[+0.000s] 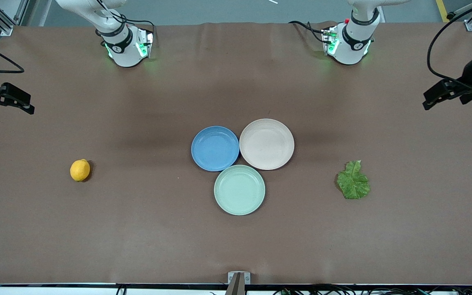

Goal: Pick lemon and lettuce from plates

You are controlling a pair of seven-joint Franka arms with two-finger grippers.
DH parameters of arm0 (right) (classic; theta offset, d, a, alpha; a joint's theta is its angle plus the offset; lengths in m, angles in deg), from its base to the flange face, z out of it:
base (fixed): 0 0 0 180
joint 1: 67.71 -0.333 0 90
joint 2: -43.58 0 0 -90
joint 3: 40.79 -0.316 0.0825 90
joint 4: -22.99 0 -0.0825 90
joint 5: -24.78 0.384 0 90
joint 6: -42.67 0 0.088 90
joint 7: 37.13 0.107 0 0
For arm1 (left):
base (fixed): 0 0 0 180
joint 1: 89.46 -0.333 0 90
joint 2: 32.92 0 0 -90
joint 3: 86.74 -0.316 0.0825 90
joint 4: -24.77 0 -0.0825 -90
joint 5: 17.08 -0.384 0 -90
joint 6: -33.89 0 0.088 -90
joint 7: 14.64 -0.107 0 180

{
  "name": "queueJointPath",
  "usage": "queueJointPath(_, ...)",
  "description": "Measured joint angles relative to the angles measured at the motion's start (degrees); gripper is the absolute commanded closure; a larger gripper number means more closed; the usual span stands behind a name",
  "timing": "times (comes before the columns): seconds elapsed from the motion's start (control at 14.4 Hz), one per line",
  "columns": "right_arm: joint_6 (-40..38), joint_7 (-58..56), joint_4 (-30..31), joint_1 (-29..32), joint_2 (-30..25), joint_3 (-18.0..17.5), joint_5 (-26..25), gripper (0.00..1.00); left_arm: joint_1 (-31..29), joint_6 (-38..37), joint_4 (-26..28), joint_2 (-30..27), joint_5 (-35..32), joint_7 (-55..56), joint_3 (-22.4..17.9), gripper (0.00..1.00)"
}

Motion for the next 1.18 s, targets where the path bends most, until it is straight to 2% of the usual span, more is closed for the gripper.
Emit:
queueJointPath(0.35,-0.7,0.0,-3.4,0.1,0.2,0.4,0.0,0.0,0.1,-0.7,0.4,-0.4,0.8,0.0,1.4,0.0)
queueJointPath(1.18,-0.7,0.0,-3.6,0.1,0.5,0.4,0.0,0.0,0.1,-2.0,0.2,-0.4,2.3,0.6,1.7,0.0)
